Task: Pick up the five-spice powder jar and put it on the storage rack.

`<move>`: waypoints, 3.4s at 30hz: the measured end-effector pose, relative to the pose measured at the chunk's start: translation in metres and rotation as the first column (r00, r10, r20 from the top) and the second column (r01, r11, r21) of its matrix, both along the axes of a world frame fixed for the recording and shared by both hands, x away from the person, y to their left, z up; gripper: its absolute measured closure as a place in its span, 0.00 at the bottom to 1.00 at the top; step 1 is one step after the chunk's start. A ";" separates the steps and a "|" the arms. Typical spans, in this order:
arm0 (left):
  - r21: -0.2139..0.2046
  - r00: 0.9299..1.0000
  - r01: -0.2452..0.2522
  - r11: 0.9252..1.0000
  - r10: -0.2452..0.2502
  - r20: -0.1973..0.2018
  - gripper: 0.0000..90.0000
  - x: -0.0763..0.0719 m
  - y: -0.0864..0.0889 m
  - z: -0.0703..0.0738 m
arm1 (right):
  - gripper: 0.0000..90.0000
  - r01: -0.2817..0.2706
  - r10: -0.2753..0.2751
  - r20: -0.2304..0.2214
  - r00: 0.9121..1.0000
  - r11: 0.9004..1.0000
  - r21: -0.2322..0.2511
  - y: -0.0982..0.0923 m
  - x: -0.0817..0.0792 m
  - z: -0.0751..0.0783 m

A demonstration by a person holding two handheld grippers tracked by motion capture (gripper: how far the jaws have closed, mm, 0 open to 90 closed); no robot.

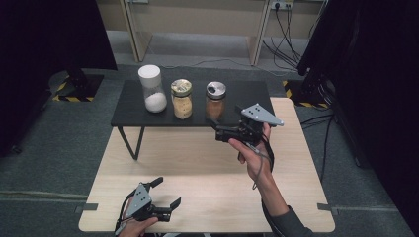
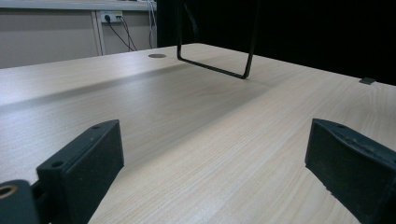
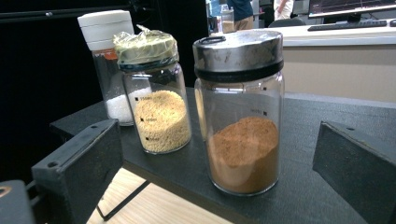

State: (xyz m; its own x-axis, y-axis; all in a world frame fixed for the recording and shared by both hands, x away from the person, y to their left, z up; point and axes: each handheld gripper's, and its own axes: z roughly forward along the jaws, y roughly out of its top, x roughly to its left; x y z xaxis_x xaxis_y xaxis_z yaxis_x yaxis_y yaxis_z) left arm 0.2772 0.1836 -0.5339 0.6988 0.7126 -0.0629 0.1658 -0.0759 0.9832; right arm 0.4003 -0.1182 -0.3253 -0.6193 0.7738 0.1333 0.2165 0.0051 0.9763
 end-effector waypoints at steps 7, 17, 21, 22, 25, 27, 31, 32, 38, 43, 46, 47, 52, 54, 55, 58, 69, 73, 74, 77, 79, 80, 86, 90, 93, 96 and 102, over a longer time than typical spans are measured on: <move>-0.001 1.000 0.000 1.000 0.000 0.000 0.04 0.000 0.000 0.000 | 0.02 -0.008 0.008 0.008 1.000 1.000 0.005 -0.002 -0.009 -0.004; 0.000 1.000 0.000 1.000 0.000 0.000 0.04 0.000 0.000 0.000 | 0.02 -0.029 0.029 0.032 0.999 1.000 -0.002 0.000 -0.023 -0.010; 0.000 1.000 -0.001 1.000 0.001 0.000 0.04 0.000 0.000 0.000 | 0.02 -0.036 0.037 0.038 0.999 0.999 -0.004 0.000 -0.028 -0.013; 0.000 1.000 -0.001 1.000 0.001 0.000 0.04 0.000 0.000 0.000 | 0.02 -0.042 0.042 0.039 0.998 0.999 -0.003 0.000 -0.029 -0.015; 0.000 1.000 0.000 1.000 0.000 0.001 0.04 0.000 0.000 0.000 | 0.02 -0.044 0.044 0.040 0.998 0.999 0.005 -0.001 -0.032 -0.017; 0.000 1.000 0.000 1.000 0.000 0.001 0.04 0.000 0.000 0.000 | 0.02 -0.045 0.044 0.040 0.998 0.999 0.011 -0.002 -0.034 -0.019; 0.000 1.000 -0.001 1.000 0.001 0.000 0.04 0.000 0.000 0.000 | 0.02 -0.049 0.049 0.036 0.998 0.999 0.015 -0.003 -0.036 -0.022; 0.000 1.000 -0.001 1.000 0.001 0.000 0.04 0.000 0.000 0.000 | 0.02 -0.051 0.051 0.033 0.998 0.999 0.019 -0.004 -0.038 -0.024; -0.001 1.000 -0.001 1.000 0.001 0.000 0.04 0.000 0.000 0.000 | 0.02 -0.062 0.061 0.031 0.998 0.998 0.021 -0.004 -0.042 -0.031; -0.001 1.000 -0.001 1.000 0.001 0.000 0.04 0.000 0.000 0.000 | 0.02 -0.071 0.070 0.024 0.997 0.997 0.017 -0.003 -0.047 -0.040; -0.001 1.000 -0.001 1.000 0.001 0.000 0.04 0.000 0.000 0.000 | 0.02 -0.073 0.073 0.022 0.997 0.997 0.017 -0.004 -0.048 -0.044; -0.001 1.000 -0.001 1.000 0.001 -0.001 0.04 0.000 0.000 0.000 | 0.02 -0.072 0.071 0.020 0.997 0.997 0.019 -0.005 -0.050 -0.046; -0.001 1.000 -0.002 1.000 0.002 -0.001 0.04 0.000 0.000 0.000 | 0.02 -0.070 0.070 0.016 0.997 0.997 0.023 -0.006 -0.052 -0.051; -0.001 1.000 -0.001 1.000 0.001 0.000 0.04 0.000 0.000 0.000 | 0.02 -0.069 0.069 0.012 0.998 0.997 0.026 -0.007 -0.053 -0.054; -0.001 1.000 -0.002 1.000 0.002 0.000 0.04 0.000 0.000 0.000 | 0.02 -0.069 0.068 0.011 0.998 0.997 0.026 -0.007 -0.053 -0.055; -0.002 1.000 -0.002 1.000 0.002 -0.001 0.04 0.000 0.000 0.000 | 0.02 -0.071 0.071 0.009 0.997 0.997 0.026 -0.007 -0.054 -0.058; -0.002 1.000 -0.002 1.000 0.002 0.001 0.04 0.000 0.000 0.000 | 0.02 -0.082 0.082 -0.016 0.997 0.996 0.022 -0.008 -0.061 -0.079; -0.001 1.000 -0.001 1.000 0.001 0.002 0.04 0.000 0.000 0.000 | 0.02 -0.080 0.080 -0.016 0.997 0.996 0.028 -0.009 -0.062 -0.083; -0.001 1.000 -0.001 1.000 0.001 0.003 0.04 0.000 0.000 0.000 | 0.02 -0.078 0.079 -0.018 0.997 0.996 0.033 -0.010 -0.063 -0.086; -0.004 1.000 -0.002 1.000 0.002 0.002 0.04 0.000 0.000 0.000 | 0.02 -0.080 0.081 -0.021 0.996 0.996 0.025 -0.010 -0.065 -0.090; -0.004 1.000 -0.002 1.000 0.002 0.003 0.04 0.000 0.000 0.000 | 0.02 -0.080 0.080 -0.023 0.997 0.996 0.026 -0.010 -0.065 -0.092; -0.004 1.000 -0.002 1.000 0.002 0.002 0.04 0.000 0.000 0.000 | 0.02 -0.081 0.081 -0.022 0.996 0.996 0.024 -0.010 -0.065 -0.093; -0.001 1.000 -0.001 1.000 0.001 0.002 0.04 0.000 0.000 0.000 | 0.02 -0.084 0.084 -0.029 0.996 0.996 0.022 -0.010 -0.067 -0.102; -0.001 1.000 0.000 1.000 0.000 0.003 0.04 -0.001 0.000 0.000 | 0.02 -0.082 0.082 -0.022 0.996 0.996 0.020 -0.011 -0.069 -0.106; 0.000 1.000 0.001 1.000 -0.001 0.003 0.04 -0.001 0.000 0.000 | 0.02 -0.081 0.081 -0.015 0.997 0.996 0.021 -0.012 -0.070 -0.109; 0.000 1.000 0.000 1.000 0.000 0.001 0.04 0.000 0.000 0.000 | 0.02 -0.084 0.084 -0.011 0.996 0.996 0.021 -0.012 -0.071 -0.112; 0.000 1.000 0.001 1.000 -0.001 0.003 0.04 -0.001 0.000 0.000 | 0.02 -0.084 0.085 -0.021 0.996 0.996 0.015 -0.011 -0.072 -0.124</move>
State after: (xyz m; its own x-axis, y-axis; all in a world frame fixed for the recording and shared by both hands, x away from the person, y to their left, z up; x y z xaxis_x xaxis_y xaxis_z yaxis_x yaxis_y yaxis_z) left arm 0.2765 0.1838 -0.5340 0.6995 0.7120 -0.0606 0.1624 -0.0758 0.9838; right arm 0.3279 -0.1297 -0.4494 -0.6792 0.7169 0.1574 0.2367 0.0109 0.9715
